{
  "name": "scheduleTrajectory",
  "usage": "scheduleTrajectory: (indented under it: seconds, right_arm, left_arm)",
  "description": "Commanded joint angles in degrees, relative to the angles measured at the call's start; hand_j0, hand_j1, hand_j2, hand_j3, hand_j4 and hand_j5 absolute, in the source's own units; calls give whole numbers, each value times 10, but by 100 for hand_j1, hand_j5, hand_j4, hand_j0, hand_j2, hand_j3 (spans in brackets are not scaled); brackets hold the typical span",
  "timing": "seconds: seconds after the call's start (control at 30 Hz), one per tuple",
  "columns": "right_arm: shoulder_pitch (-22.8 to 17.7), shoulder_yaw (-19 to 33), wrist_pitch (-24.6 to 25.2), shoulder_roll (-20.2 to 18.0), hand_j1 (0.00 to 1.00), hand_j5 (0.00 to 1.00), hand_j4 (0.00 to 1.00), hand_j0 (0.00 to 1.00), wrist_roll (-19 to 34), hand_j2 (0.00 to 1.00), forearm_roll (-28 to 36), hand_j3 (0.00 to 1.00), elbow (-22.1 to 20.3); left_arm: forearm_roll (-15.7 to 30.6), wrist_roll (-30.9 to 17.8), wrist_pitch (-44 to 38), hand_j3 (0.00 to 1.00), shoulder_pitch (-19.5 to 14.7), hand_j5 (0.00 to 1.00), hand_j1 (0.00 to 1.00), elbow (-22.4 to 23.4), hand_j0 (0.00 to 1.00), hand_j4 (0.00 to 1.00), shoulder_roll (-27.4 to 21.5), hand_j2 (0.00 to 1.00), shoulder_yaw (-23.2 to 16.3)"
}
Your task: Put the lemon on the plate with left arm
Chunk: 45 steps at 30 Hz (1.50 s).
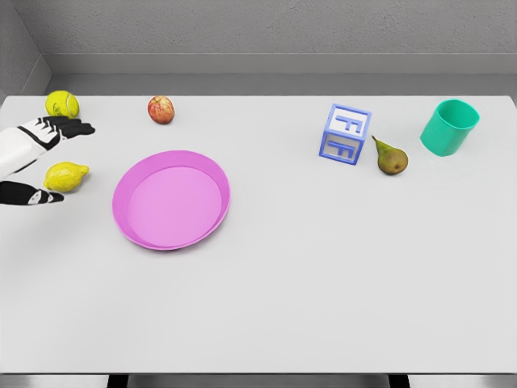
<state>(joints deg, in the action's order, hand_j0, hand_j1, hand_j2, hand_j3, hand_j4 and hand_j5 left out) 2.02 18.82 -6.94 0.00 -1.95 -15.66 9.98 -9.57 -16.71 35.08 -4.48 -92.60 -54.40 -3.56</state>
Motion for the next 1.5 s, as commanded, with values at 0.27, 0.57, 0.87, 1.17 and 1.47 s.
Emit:
scheduleTrajectory:
  seconds: [0.27,0.57,0.87,1.17,1.47]
  right_arm:
    - [0,0,0,0,100,100,100,100,0,100,0,100,0]
    - [0,-1,0,0,100,100,100,100,0,100,0,100,0]
    - [0,0,0,0,100,100,100,100,0,100,0,100,0]
    - [0,0,0,0,100,100,100,100,0,100,0,100,0]
    - [0,0,0,0,100,100,100,100,0,100,0,100,0]
  left_arm:
    - [-47,-59,-1,100,-10,100,100,125,100,100,2,100,12]
    - [-115,-59,-1,100,-103,100,100,193,100,100,54,100,-70]
    - [-124,-59,-1,100,-192,100,100,320,100,100,90,100,-138]
    - [-154,-59,-1,100,-207,100,100,342,100,100,108,100,-136]
    - [-189,-59,-1,82,-218,82,82,348,82,82,109,82,-138]
